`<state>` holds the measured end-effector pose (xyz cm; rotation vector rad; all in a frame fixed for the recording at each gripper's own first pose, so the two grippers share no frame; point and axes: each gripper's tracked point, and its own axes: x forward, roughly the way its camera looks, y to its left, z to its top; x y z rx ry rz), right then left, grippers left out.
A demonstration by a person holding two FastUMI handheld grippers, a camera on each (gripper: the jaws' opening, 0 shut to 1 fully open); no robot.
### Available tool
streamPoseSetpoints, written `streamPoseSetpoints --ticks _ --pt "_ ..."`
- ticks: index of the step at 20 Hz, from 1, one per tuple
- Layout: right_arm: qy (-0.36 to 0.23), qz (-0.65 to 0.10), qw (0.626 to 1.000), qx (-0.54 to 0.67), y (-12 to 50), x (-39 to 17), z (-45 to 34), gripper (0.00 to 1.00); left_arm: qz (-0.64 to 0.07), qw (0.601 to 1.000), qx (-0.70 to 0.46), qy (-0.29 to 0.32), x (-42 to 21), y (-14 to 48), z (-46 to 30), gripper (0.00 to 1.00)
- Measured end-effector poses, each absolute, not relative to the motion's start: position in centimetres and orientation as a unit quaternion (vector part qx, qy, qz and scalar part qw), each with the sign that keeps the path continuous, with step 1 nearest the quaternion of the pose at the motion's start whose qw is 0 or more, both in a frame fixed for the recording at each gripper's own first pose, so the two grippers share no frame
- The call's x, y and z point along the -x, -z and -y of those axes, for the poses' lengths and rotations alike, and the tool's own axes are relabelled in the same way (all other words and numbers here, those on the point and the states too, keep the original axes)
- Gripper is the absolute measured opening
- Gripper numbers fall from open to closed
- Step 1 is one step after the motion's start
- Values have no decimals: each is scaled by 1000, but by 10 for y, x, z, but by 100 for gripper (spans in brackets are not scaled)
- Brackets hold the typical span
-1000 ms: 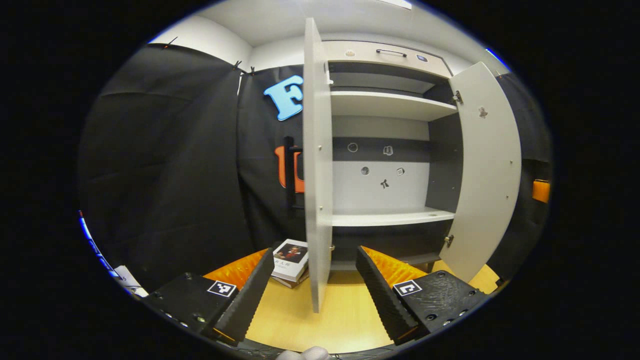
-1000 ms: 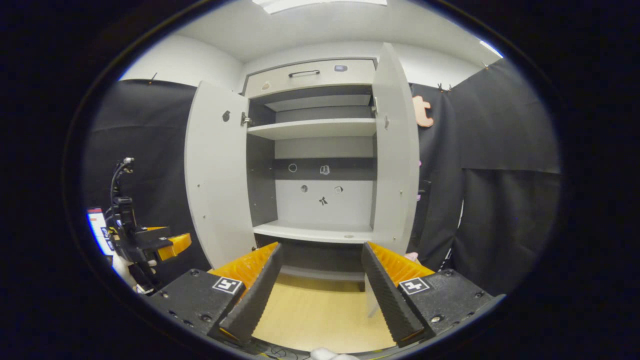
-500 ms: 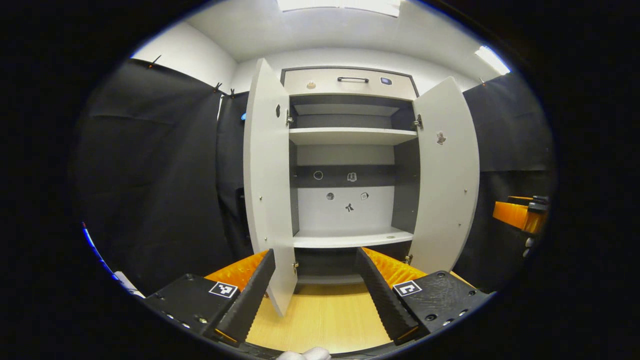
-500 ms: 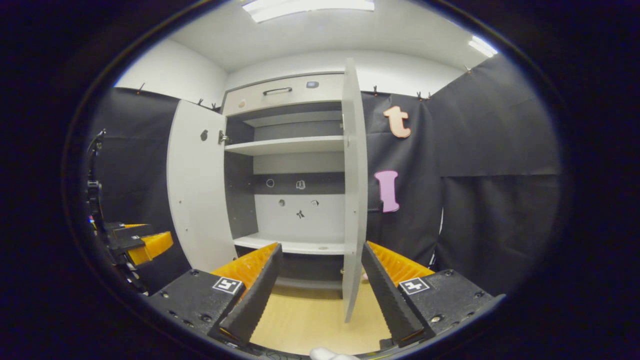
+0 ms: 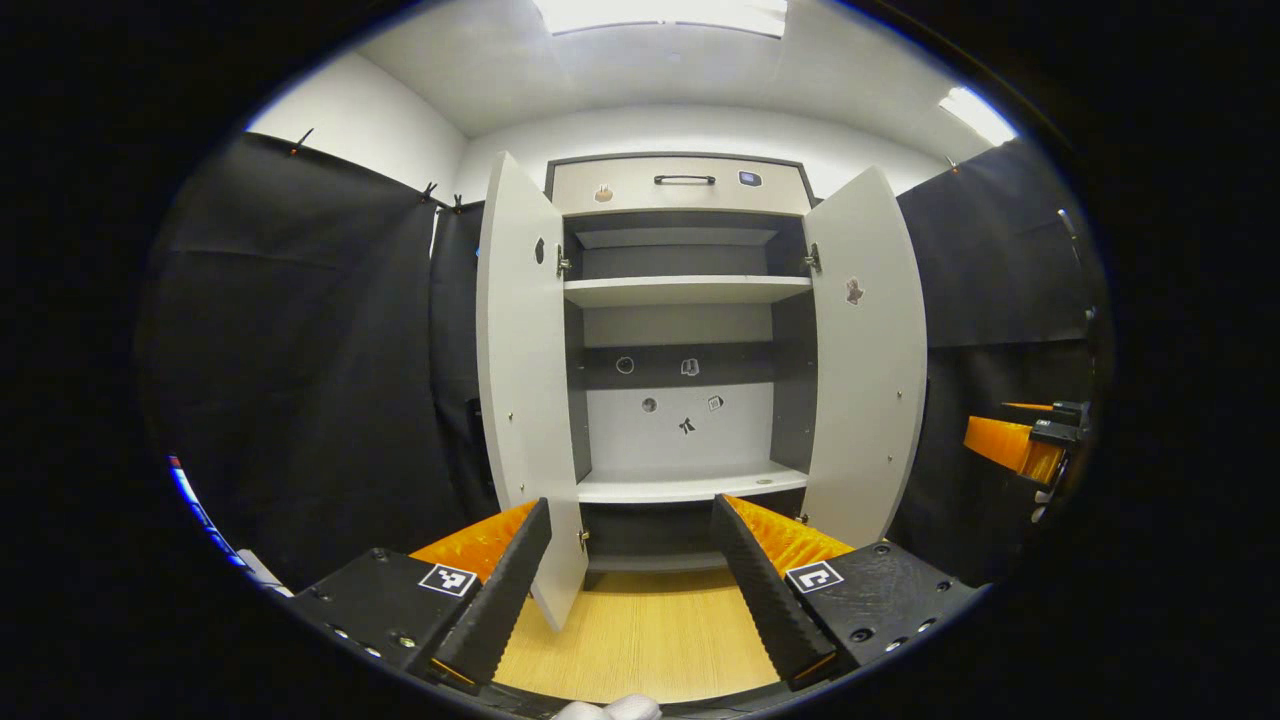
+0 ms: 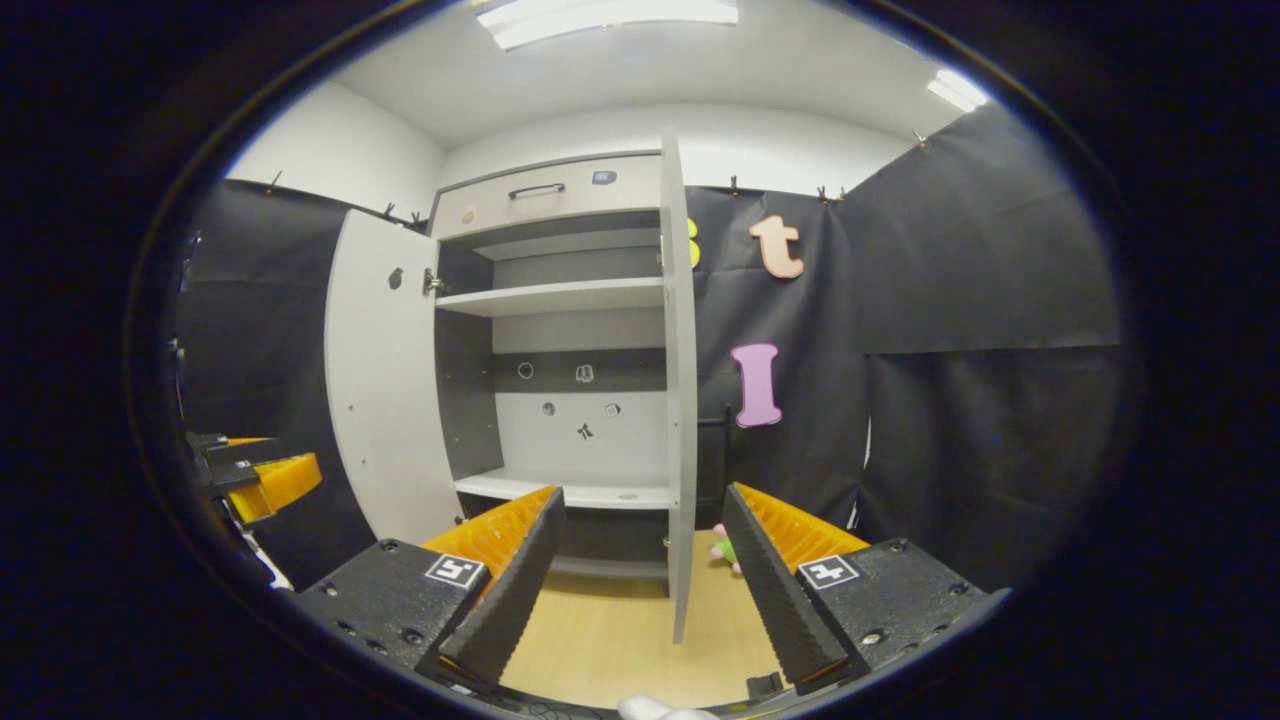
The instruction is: Open the right door of the double-door shoe cabinet with the right hand, and open the left door with the left hand.
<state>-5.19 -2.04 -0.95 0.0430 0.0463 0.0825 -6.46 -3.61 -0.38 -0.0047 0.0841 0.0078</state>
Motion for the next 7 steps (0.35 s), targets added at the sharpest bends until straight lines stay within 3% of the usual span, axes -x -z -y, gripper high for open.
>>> streamPoseSetpoints --ticks 7 --pt "-42 -28 998 -22 9 56 20 99 -43 999 3 -6 70 4 38 96"
